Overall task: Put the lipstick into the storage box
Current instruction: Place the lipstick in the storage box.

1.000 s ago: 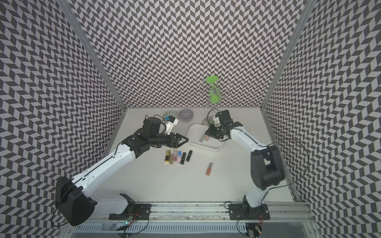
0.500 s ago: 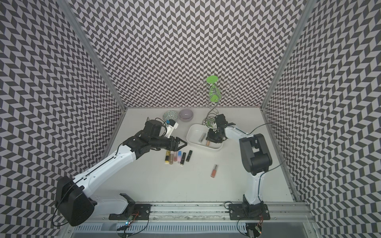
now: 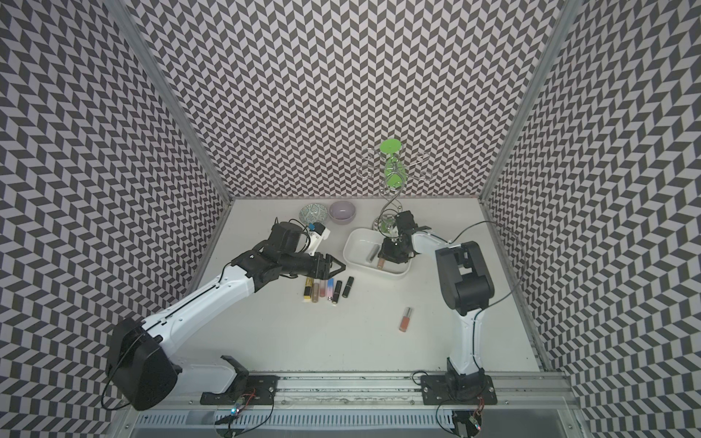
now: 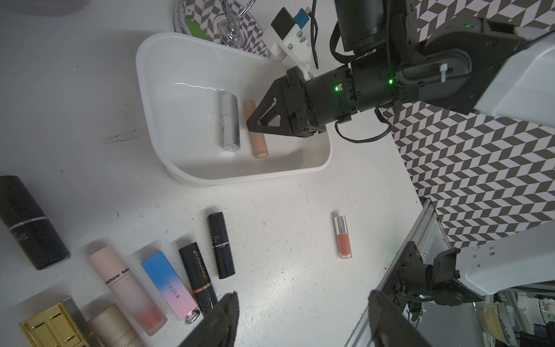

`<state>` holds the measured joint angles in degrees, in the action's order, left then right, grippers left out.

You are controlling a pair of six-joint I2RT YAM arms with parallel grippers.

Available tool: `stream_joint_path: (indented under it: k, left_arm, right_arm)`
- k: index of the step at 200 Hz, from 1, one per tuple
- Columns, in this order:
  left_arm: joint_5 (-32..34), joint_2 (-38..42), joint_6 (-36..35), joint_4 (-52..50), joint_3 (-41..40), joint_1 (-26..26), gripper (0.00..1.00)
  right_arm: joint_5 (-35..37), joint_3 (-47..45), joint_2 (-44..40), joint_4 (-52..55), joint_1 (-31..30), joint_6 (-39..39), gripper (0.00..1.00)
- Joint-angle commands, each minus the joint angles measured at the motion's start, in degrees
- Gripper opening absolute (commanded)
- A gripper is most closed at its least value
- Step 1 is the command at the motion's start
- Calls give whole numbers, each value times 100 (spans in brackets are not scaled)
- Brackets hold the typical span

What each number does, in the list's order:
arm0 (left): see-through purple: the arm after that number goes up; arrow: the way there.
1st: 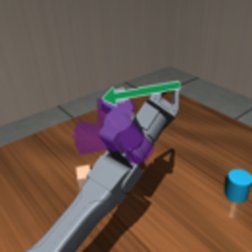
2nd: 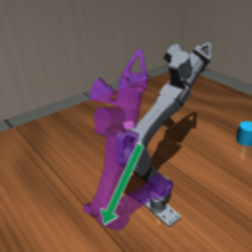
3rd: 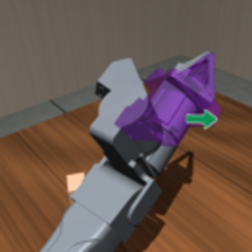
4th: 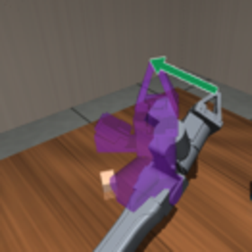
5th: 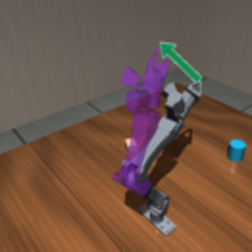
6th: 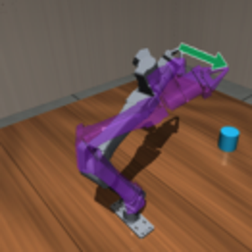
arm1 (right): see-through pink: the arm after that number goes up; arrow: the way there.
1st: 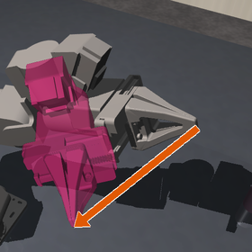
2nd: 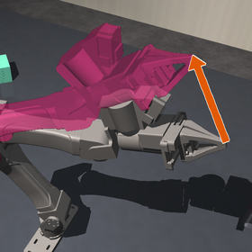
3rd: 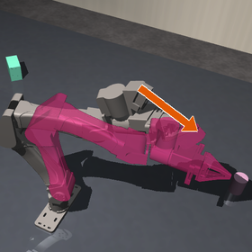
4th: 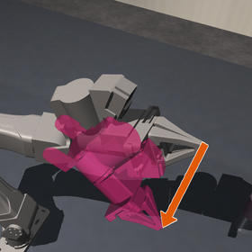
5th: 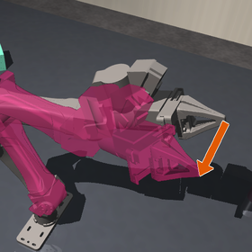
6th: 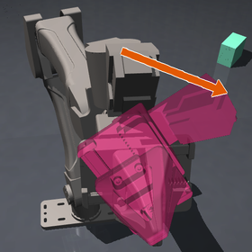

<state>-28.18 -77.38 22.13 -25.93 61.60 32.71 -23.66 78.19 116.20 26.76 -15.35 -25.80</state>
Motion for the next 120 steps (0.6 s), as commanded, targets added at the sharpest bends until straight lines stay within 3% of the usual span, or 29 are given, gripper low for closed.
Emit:
stream_joint_path:
  k: [1,33,56,78,97,120]
  left_arm:
    - [-143,-104,14,239,27,7,71]
    - [-253,-257,193,406,71,9,71]
    - [-327,-351,230,536,82,16,71]
    - [-337,-447,198,607,119,68,71]
    - [-355,-522,145,648,150,117,71]
    - [-390,-580,117,727,134,156,71]
  right_arm:
    - [85,109,37,-54,49,109,40]
    - [206,76,-494,133,50,163,49]
    - [329,6,-1333,393,50,131,55]
    - [1039,-266,-2275,923,44,26,73]
    - [1866,-788,-3077,1433,49,-346,100]
    - [2401,-1538,-3761,2082,58,-1087,100]
